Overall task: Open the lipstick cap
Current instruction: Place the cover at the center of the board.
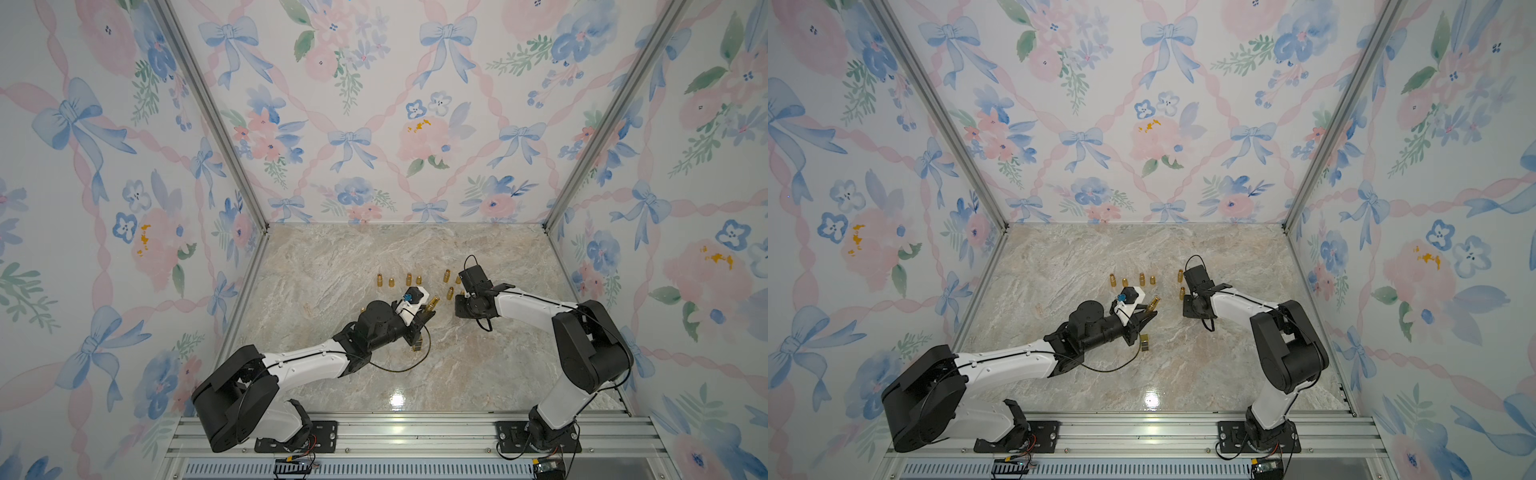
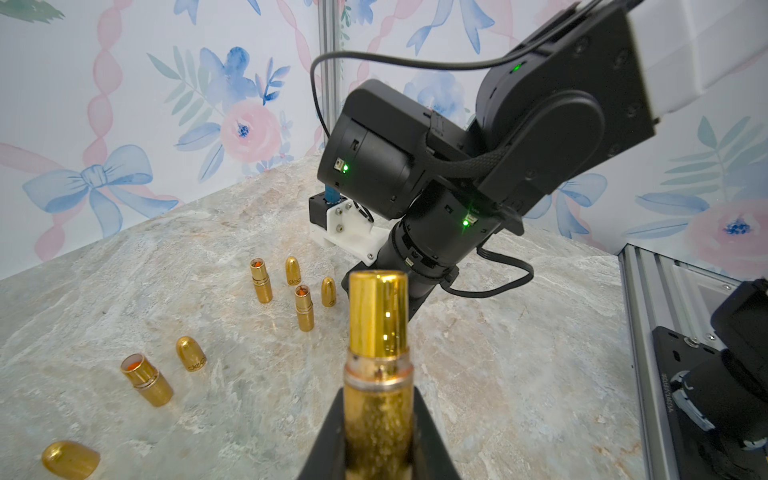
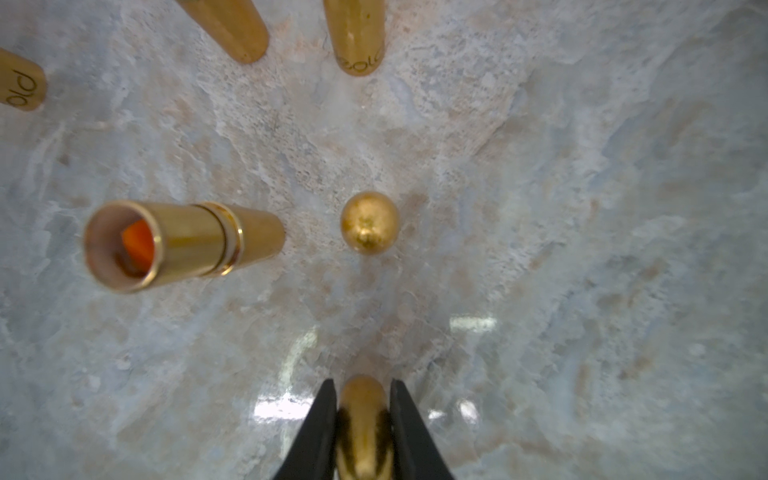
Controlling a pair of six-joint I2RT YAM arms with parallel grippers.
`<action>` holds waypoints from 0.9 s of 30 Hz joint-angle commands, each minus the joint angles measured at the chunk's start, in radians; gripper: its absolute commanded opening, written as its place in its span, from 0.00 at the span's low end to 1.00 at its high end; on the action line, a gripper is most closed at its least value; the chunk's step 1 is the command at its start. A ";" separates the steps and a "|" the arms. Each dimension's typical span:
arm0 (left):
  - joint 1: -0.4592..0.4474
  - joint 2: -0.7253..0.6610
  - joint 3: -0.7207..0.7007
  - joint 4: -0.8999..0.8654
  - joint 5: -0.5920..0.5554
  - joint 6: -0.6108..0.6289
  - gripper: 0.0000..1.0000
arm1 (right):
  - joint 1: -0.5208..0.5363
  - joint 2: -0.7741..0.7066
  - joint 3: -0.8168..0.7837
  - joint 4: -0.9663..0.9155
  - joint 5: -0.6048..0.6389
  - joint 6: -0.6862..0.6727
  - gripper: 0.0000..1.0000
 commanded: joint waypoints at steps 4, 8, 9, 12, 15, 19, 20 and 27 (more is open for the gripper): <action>-0.005 0.002 0.004 0.008 -0.015 0.010 0.00 | 0.012 -0.029 -0.010 -0.020 0.011 0.003 0.33; -0.005 0.004 0.007 0.006 -0.015 0.009 0.00 | 0.010 -0.065 -0.001 -0.048 0.008 -0.004 0.40; -0.005 0.005 0.005 0.007 -0.018 0.012 0.00 | 0.009 -0.101 0.001 -0.057 0.008 -0.006 0.43; -0.005 0.011 0.009 0.005 -0.026 0.025 0.00 | -0.001 -0.169 0.008 -0.106 -0.014 -0.007 0.49; -0.005 0.024 0.024 0.005 -0.021 0.028 0.00 | -0.013 -0.260 0.019 -0.184 -0.026 -0.008 0.50; -0.005 0.049 0.050 0.008 -0.037 0.038 0.00 | -0.022 -0.380 0.055 -0.303 -0.105 -0.027 0.53; -0.005 0.057 0.060 0.007 -0.042 0.040 0.00 | -0.024 -0.404 0.069 -0.330 -0.145 -0.033 0.53; -0.005 0.100 0.131 0.007 -0.097 -0.003 0.00 | -0.023 -0.526 0.152 -0.382 -0.439 0.028 0.55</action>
